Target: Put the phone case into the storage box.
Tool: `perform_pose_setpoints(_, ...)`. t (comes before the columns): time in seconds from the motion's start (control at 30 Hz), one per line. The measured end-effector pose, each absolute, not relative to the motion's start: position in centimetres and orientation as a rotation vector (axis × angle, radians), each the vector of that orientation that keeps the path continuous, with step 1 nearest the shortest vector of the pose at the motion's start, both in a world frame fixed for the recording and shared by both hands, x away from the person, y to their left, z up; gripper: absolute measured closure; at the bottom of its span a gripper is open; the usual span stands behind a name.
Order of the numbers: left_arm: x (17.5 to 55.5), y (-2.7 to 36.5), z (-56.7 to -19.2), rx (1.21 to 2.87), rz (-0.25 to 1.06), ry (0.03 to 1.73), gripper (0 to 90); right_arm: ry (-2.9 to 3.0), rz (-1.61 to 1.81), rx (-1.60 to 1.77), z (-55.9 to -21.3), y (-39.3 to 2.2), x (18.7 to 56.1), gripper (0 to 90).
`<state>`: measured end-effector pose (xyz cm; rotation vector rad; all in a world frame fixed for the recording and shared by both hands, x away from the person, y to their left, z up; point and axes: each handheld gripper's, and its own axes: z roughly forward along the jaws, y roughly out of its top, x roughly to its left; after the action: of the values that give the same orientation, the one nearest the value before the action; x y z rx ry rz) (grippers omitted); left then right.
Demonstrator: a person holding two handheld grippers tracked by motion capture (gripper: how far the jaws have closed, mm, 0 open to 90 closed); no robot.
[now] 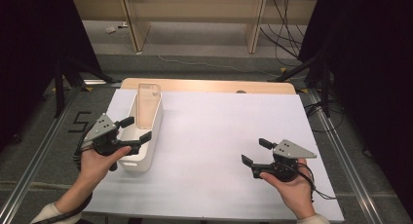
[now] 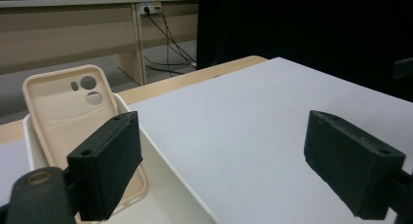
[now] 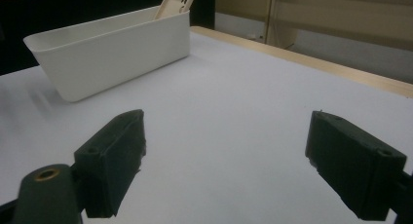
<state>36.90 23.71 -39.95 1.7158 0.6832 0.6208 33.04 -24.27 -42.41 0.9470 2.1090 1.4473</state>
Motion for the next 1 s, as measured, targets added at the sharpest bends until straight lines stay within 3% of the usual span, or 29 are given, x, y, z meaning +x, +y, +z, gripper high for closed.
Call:
perform_pose_setpoints(0.03, 37.5, 24.4, -39.5, 1.789, 0.771, 0.541, 12.8, 2.11, 1.447, 0.946, -42.4, -24.3, 33.0, 15.9)
perform_pose_setpoints(0.07, 37.3, 24.4, -39.5, 1.807, 0.789, 0.524, 12.5, 2.11, 1.446, 0.946, -42.4, -24.3, 33.0, 15.9)
perform_pose_setpoints(0.27, 35.9, 23.7, -40.5, 1.751, 0.759, 0.524, 12.0, 2.104, 1.448, 0.945, -42.5, -24.2, 33.0, 15.9)
perform_pose_setpoints(1.0, 33.9, 24.6, -42.0, 1.795, 0.77, 0.526, 9.5, 2.104, 1.474, 0.943, -42.6, -23.9, 33.0, 15.9)
